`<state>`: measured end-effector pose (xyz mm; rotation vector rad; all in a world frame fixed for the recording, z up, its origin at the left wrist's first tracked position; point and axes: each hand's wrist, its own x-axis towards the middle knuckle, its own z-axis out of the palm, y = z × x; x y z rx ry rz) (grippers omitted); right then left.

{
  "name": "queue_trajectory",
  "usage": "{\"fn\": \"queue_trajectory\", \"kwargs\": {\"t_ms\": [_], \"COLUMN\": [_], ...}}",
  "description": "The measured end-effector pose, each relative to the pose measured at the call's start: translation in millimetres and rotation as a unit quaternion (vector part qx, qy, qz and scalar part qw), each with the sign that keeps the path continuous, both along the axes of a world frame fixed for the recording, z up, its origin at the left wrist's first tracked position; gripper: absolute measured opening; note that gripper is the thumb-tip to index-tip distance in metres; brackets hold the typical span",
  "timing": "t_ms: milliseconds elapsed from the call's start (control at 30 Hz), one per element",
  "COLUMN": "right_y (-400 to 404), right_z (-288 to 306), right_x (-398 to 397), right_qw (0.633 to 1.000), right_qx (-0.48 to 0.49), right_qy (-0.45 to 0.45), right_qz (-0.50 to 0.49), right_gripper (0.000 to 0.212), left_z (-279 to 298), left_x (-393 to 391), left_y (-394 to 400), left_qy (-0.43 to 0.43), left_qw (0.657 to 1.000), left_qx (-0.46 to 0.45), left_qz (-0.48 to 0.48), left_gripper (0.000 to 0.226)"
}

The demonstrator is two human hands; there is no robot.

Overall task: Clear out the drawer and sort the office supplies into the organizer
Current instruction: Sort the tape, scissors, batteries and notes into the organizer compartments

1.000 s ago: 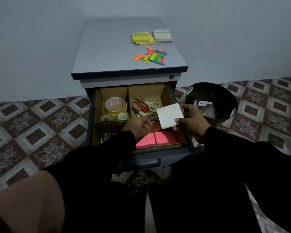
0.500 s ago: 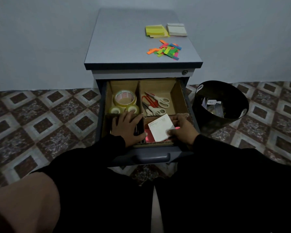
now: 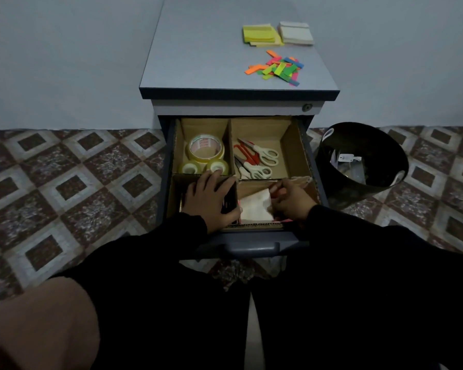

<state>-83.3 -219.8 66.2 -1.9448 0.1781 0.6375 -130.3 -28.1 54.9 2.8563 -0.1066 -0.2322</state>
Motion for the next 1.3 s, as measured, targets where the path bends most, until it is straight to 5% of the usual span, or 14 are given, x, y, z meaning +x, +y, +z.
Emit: {"fn": "queue_trajectory", "kwargs": {"t_ms": [367,667,1133,1300], "right_y": [-1.3,-8.7,-8.9,-11.8], "right_z": [-13.7,-24.1,-25.3,-21.5], "right_x": [2.4,14.7,17.9,17.3], "right_qw": [0.998,0.988,0.984,0.985], "right_qx": [-0.031,-0.115,-0.135,-0.112], "right_qy": [-0.042,-0.024,0.024,0.046], "right_qz": [0.017,0.100,0.110,0.120], "right_gripper": [0.037,0.038,0.059,0.050], "left_z": [-2.1,-1.0,-0.9,-0.8], "left_x": [0.3,-0.2,-0.5,-0.9], "left_y": [-0.3,-0.4,0.2,0.0], "left_qy": [0.008,0.012,0.010,0.007], "left_qw": [1.000,1.000,1.000,1.000], "left_qx": [-0.009,-0.025,-0.029,-0.027], "left_qz": [0.001,0.003,0.000,0.000], "left_gripper": [0.076,0.080,0.076,0.075]}}
